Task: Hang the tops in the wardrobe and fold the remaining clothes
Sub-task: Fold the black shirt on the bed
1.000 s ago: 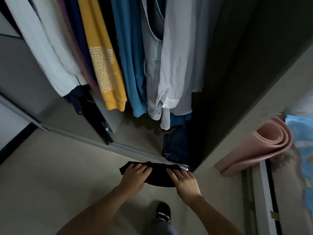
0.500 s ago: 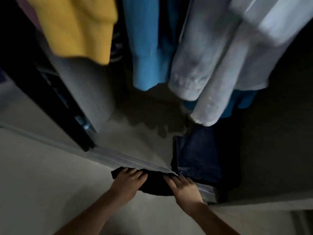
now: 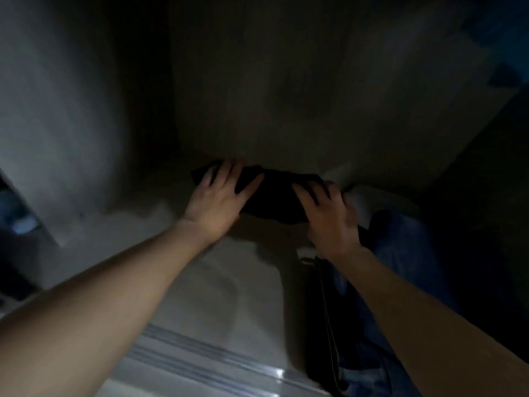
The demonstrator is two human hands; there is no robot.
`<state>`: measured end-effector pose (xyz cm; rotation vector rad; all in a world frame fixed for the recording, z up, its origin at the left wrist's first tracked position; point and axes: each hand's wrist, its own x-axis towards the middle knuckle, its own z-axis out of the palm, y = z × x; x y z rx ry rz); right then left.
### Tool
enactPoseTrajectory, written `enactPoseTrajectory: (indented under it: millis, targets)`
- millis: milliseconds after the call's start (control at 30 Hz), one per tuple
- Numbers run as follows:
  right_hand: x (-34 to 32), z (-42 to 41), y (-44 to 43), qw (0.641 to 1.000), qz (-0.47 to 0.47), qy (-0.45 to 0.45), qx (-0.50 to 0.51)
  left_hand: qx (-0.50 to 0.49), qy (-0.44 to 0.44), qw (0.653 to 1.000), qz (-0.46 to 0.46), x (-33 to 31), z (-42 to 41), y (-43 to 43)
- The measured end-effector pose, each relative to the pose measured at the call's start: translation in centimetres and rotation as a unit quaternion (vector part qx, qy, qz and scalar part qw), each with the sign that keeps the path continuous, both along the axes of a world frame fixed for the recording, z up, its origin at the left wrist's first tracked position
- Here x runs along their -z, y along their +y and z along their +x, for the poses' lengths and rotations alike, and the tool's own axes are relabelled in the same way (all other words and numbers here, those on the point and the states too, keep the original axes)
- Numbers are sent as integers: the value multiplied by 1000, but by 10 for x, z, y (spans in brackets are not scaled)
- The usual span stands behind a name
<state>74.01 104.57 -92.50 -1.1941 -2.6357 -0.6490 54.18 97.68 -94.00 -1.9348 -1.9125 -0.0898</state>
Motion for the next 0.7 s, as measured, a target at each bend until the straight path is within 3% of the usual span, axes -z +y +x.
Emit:
enactPoseTrajectory:
  millis: [100,200,333,500,700]
  targets:
    - [34,11,19,977,-192,-26,85,-74,-25,978,-193,49,6,16]
    - [66,23,17,954,-276,-59,101,-80,-53,967,-237,91,15,13]
    - [79,24,10,945,-302,-78,99,-81,-85,949,-293,108,26,11]
    - [78,25,0,949,-294,-75,86,-78,-85,947,-299,108,26,4]
    - [70,31,-16,954,-280,-76,75,-68,-61,962,-256,85,23,-21]
